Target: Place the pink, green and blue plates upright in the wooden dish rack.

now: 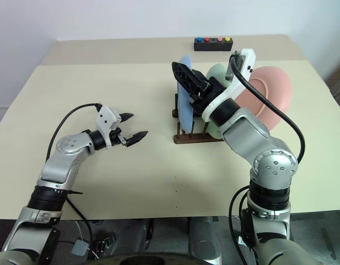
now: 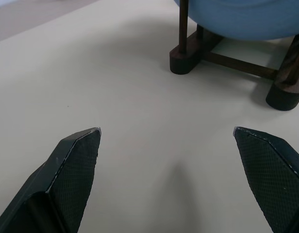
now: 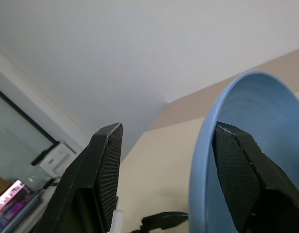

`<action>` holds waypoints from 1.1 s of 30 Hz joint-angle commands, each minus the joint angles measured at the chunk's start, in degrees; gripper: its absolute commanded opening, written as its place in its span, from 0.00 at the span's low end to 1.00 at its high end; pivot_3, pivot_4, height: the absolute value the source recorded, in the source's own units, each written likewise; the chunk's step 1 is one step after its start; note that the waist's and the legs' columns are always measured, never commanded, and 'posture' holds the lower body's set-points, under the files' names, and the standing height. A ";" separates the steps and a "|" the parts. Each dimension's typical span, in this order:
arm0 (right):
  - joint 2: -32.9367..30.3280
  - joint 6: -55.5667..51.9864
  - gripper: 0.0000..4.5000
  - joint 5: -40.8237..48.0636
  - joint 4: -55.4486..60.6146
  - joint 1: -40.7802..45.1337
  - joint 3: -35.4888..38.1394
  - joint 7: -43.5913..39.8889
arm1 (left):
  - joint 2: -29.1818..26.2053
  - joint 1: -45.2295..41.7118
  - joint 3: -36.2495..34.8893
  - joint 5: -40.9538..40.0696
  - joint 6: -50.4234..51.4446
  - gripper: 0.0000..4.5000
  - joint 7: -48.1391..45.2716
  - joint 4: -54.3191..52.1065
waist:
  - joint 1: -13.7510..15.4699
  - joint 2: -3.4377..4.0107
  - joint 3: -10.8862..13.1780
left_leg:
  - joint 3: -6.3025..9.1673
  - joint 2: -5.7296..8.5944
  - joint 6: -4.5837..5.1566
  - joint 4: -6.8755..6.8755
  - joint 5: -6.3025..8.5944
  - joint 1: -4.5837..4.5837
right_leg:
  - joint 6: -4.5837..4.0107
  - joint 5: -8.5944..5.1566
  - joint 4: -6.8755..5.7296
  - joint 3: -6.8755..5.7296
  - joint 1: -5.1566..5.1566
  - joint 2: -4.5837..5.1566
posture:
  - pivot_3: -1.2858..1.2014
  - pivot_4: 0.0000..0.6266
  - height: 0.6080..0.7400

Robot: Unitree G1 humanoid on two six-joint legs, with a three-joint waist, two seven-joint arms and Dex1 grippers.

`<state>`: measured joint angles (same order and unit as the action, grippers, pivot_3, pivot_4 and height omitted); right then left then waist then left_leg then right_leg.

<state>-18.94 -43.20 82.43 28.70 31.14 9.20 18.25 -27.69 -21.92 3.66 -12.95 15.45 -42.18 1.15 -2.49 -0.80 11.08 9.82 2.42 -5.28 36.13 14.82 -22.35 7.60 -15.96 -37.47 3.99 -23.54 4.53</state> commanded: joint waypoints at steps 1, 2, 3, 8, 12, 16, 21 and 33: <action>-1.42 0.34 0.63 1.79 1.49 -0.53 0.82 0.38 | 0.14 -0.61 -0.19 0.34 -0.50 1.00 0.06 -1.24 | 0.00 0.00 0.00 | 0.00 0.00 0.00 0.00 0.00 0.00 | 0.00 0.00 0.00 0.00 0.00 0.00 | 0.52 0.24 1.00; -1.64 0.39 0.63 2.05 1.49 -0.89 0.86 0.62 | 0.19 -0.60 -0.17 0.36 -0.51 1.00 0.06 -1.22 | 0.00 0.00 0.00 | 0.00 0.00 0.00 0.00 0.00 0.00 | 0.00 0.00 0.00 0.00 0.00 0.00 | 0.52 0.24 1.00; -1.85 0.42 0.63 2.24 1.51 -1.16 0.85 0.90 | 0.23 -0.61 -0.16 0.39 -0.51 1.00 0.05 -1.20 | 0.00 0.00 0.00 | 0.00 0.00 0.00 0.00 0.00 0.00 | 0.00 0.00 0.00 0.00 0.00 0.00 | 0.52 0.24 1.00; -3.34 0.37 0.63 3.10 2.29 -1.66 0.48 0.97 | 0.47 -0.76 -0.05 0.53 -0.62 1.00 0.00 -0.98 | -0.01 0.00 0.00 | 0.00 0.00 0.00 0.00 0.00 0.00 | 0.00 0.00 0.00 0.00 0.00 0.00 | 0.52 0.24 1.00; -5.96 -0.26 0.63 2.83 3.09 -2.73 0.92 0.27 | 0.60 -0.89 0.02 0.66 -0.61 1.00 0.00 -0.87 | 0.02 0.00 0.00 | 0.00 0.00 0.00 0.00 0.00 0.00 | 0.00 0.00 0.01 0.00 0.01 0.00 | 0.52 0.24 1.00; -9.96 -0.73 0.63 1.11 4.22 -4.86 1.49 -1.52 | 0.80 -0.98 0.01 0.84 -0.54 1.00 -0.07 -0.75 | 0.09 0.00 0.00 | 0.00 0.00 0.01 0.01 0.00 0.00 | 0.00 0.00 0.02 0.00 0.03 0.00 | 0.52 0.24 1.00; -15.03 -0.51 0.63 -3.65 6.38 -9.43 2.23 -6.64 | 1.10 -1.07 0.00 1.08 -0.77 1.00 -0.28 -0.52 | 0.13 0.00 0.00 | 0.00 0.00 0.01 0.01 0.00 0.00 | 0.00 0.00 0.03 0.00 0.03 0.00 | 0.52 0.24 1.00; -27.40 2.16 0.63 -11.46 10.98 -10.47 8.66 -26.23 | 1.62 -1.73 0.15 1.24 -1.34 1.00 -1.12 0.21 | 0.33 -0.01 0.00 | -0.01 0.00 0.02 0.03 0.01 0.00 | 0.01 0.00 0.12 -0.01 0.12 -0.01 | 0.52 0.24 1.00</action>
<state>-45.35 -42.61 70.97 37.76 19.91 15.26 -6.21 -26.25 -22.85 3.76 -11.80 15.32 -43.29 2.18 -2.16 -0.80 11.08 9.80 2.42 -5.26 36.16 14.82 -22.35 7.62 -15.96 -37.34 3.98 -23.43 4.52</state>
